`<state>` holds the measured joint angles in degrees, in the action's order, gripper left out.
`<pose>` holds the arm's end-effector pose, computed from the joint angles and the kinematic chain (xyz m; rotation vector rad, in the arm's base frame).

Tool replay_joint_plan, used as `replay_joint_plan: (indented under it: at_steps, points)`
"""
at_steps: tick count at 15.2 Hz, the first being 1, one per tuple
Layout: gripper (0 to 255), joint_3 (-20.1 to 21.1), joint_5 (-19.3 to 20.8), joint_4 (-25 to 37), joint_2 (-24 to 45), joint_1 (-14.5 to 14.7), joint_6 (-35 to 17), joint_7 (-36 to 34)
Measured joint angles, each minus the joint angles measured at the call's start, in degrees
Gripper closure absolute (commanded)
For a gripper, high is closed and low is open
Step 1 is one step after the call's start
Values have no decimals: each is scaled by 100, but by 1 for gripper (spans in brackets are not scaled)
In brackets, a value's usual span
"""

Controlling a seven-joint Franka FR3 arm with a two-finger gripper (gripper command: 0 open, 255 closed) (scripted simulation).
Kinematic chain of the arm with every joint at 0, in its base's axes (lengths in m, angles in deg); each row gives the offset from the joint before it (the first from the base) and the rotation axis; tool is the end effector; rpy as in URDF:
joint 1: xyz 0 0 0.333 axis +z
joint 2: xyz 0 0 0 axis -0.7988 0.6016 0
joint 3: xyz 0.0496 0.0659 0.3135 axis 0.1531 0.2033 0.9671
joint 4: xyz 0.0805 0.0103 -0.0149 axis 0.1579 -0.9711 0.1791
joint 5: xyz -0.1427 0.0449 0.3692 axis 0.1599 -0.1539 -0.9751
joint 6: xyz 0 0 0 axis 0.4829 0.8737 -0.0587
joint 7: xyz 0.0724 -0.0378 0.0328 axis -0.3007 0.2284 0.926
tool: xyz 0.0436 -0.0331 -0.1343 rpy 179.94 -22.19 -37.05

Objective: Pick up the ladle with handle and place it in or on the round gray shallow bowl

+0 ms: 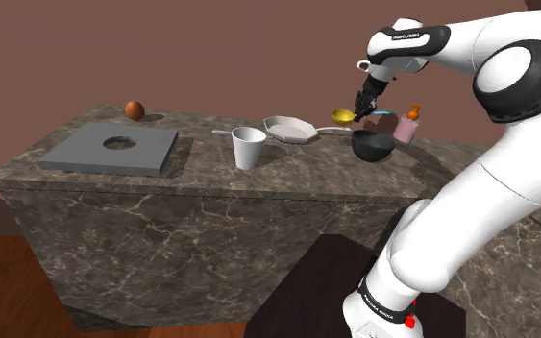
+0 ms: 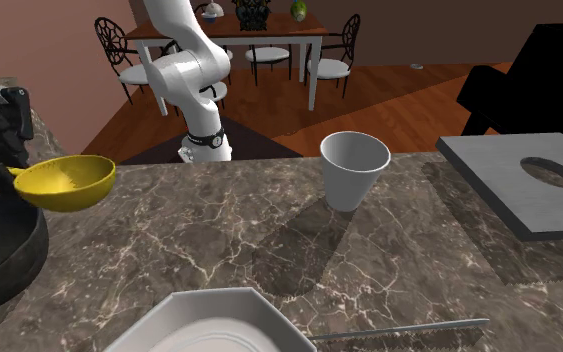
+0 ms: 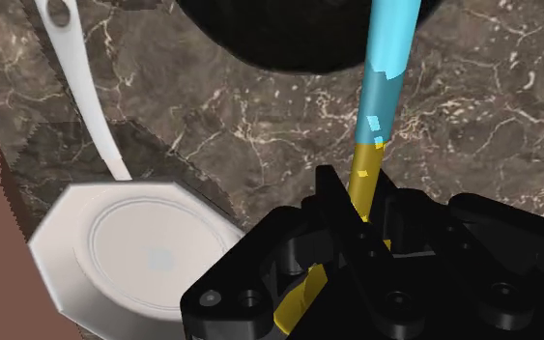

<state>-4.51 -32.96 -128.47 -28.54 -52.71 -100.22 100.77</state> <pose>0.3231 -0.4321 0.5369 2.7958 1.1456 0.2046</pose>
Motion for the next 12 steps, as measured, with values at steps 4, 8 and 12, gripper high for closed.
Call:
replay_joint_plan:
  at_steps: [4, 8, 12]
  points:
    - [255, -616, -425, 472, 480, -27, 140, 785]
    - [255, -1247, -1135, 948, 1198, -169, 286, 1721]
    - [255, -1292, -1211, 725, 1256, -200, 43, 1856]
